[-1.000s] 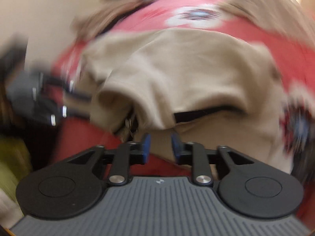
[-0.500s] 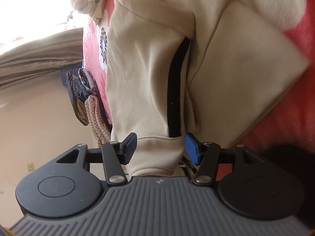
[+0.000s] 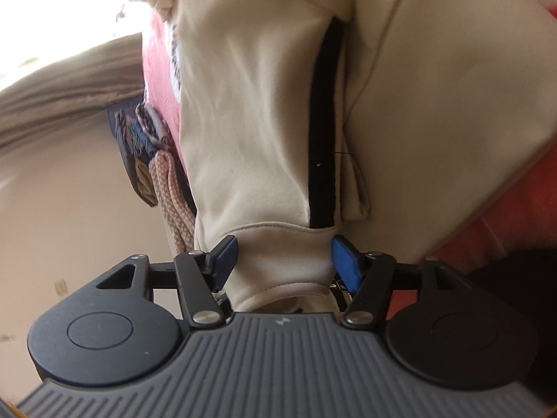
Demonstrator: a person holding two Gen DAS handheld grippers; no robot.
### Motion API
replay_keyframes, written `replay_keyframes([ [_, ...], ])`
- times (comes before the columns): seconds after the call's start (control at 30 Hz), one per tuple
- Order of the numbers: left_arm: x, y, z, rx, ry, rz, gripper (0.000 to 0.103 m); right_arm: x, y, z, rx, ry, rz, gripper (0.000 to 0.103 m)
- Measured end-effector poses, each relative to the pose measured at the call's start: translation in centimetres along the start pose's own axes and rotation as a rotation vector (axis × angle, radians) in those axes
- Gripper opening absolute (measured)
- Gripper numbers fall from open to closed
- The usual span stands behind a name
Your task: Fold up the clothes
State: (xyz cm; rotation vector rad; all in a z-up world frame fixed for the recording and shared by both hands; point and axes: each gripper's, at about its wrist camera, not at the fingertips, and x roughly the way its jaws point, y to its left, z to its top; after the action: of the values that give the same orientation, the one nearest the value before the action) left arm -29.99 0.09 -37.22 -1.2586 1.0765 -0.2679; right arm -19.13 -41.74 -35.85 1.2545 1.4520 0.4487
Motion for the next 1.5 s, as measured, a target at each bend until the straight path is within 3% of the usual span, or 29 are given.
replay_keyframes([
  [0.1,-0.5,-0.1,-0.1,0.019,-0.019,-0.005,0.02,0.0,0.5,-0.1,-0.069,0.013,-0.014,0.028],
  [0.17,-1.1,-0.8,-0.1,0.066,-0.034,0.018,0.017,0.0,1.4,-0.5,-0.147,0.016,-0.048,0.01],
  [0.27,-2.3,-1.8,-0.2,0.143,-0.043,0.064,0.015,-0.1,3.2,-1.0,-0.301,0.017,-0.122,0.002],
  [0.4,-3.6,-3.3,-0.5,0.307,-0.042,0.182,0.014,-0.7,5.5,-2.4,-0.551,0.029,-0.276,0.001],
  [0.5,-3.4,-3.3,0.1,0.371,-0.025,0.276,0.014,0.0,6.4,-4.0,-0.784,0.025,-0.483,0.001],
  [0.57,-2.5,-4.0,1.1,0.392,-0.024,0.296,0.015,0.4,6.5,-5.1,-0.911,0.015,-0.592,0.001],
  [0.73,-1.9,-5.8,0.4,0.522,-0.023,0.36,0.015,0.5,10.1,-9.8,-1.235,-0.07,-0.561,0.001],
  [0.87,-1.8,-5.6,-0.5,0.606,-0.016,0.405,0.015,4.3,11.4,-12.5,-1.447,-0.046,-0.55,0.003],
  [0.97,-1.6,-6.0,-1.3,0.666,-0.009,0.449,0.015,9.1,11.5,-11.3,-1.433,0.076,-0.634,0.003],
  [1.07,-1.0,-6.0,-1.8,0.715,0.01,0.488,0.015,10.8,8.4,-8.4,-1.252,0.207,-0.723,0.0],
  [1.17,-1.2,-6.3,-2.0,0.737,0.02,0.489,0.016,10.1,8.7,-6.7,-1.14,0.231,-0.693,0.0],
  [1.3,-2.8,-7.1,-2.9,0.764,0.065,0.47,0.015,9.9,8.6,-6.8,-1.154,0.222,-0.694,0.0],
  [1.37,-4.1,-7.8,-3.5,0.793,0.062,0.426,0.016,9.9,8.6,-6.9,-1.171,0.216,-0.704,0.0],
  [1.5,-5.5,-10.1,-3.6,0.84,-0.034,0.362,0.021,10.0,8.7,-7.4,-1.201,0.194,-0.728,0.0],
])
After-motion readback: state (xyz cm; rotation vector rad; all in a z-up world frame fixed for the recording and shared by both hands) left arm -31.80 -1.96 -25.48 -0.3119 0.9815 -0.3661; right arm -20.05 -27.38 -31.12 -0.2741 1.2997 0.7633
